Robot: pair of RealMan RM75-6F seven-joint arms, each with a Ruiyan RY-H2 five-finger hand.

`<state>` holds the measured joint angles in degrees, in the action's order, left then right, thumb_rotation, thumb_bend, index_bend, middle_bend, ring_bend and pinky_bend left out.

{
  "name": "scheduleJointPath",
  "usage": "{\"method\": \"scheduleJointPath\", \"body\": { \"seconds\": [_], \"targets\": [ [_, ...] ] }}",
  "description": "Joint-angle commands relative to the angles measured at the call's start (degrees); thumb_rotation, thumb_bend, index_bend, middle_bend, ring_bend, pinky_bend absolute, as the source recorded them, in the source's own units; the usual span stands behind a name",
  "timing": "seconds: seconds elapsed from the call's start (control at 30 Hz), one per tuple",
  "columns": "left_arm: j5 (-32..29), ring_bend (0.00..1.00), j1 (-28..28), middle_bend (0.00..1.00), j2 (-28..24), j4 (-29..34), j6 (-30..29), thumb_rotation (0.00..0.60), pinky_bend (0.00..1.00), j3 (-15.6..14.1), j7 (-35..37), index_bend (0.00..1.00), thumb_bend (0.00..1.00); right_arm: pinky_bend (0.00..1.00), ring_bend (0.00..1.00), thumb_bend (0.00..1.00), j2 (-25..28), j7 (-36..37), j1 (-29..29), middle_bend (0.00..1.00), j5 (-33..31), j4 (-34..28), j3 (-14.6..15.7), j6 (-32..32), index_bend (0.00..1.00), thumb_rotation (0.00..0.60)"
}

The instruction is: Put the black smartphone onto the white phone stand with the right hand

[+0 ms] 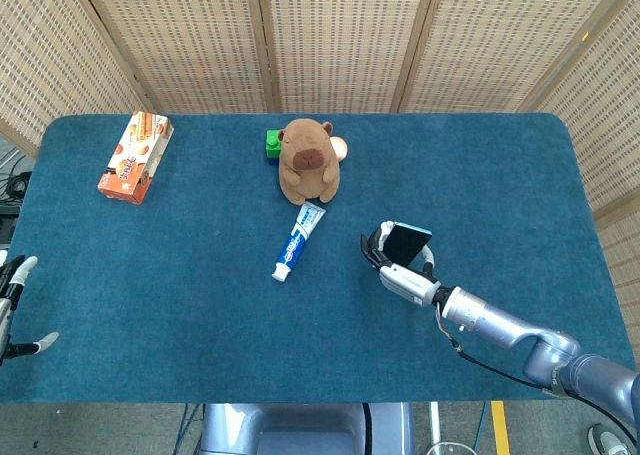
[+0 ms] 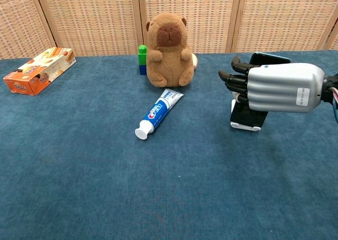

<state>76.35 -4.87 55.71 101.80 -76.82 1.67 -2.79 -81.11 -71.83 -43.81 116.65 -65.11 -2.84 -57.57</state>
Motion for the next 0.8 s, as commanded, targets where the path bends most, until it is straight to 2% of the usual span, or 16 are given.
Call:
{"method": "scheduleJointPath", "body": {
  "seconds": [0.03, 0.37, 0.8],
  "targets": [
    [0.05, 0.00, -0.01, 0.00, -0.03, 0.01, 0.02, 0.600, 0.00, -0.05, 0.03, 0.00, 0.00, 0.24, 0.09, 0.44, 0.16, -0.11, -0.07, 0.21, -0.25, -0.25, -0.07, 0.21, 0.44, 0.600],
    [0.25, 0.00, -0.04, 0.00, -0.02, 0.05, -0.02, 0.600, 0.00, -0.21, -0.03, 0.00, 0.00, 0.19, 0.00, 0.44, 0.53, -0.58, 0.13, 0.10, -1.64, -0.75, -0.39, 0.36, 0.38, 0.600],
    [0.50, 0.00, -0.08, 0.00, -0.01, 0.10, -0.05, 0.600, 0.00, -0.40, -0.07, 0.00, 0.00, 0.17, 0.00, 0.43, -0.34, -1.20, 0.20, 0.09, -1.76, -0.46, 0.48, 0.27, 0.38, 0.600]
  ]
}}
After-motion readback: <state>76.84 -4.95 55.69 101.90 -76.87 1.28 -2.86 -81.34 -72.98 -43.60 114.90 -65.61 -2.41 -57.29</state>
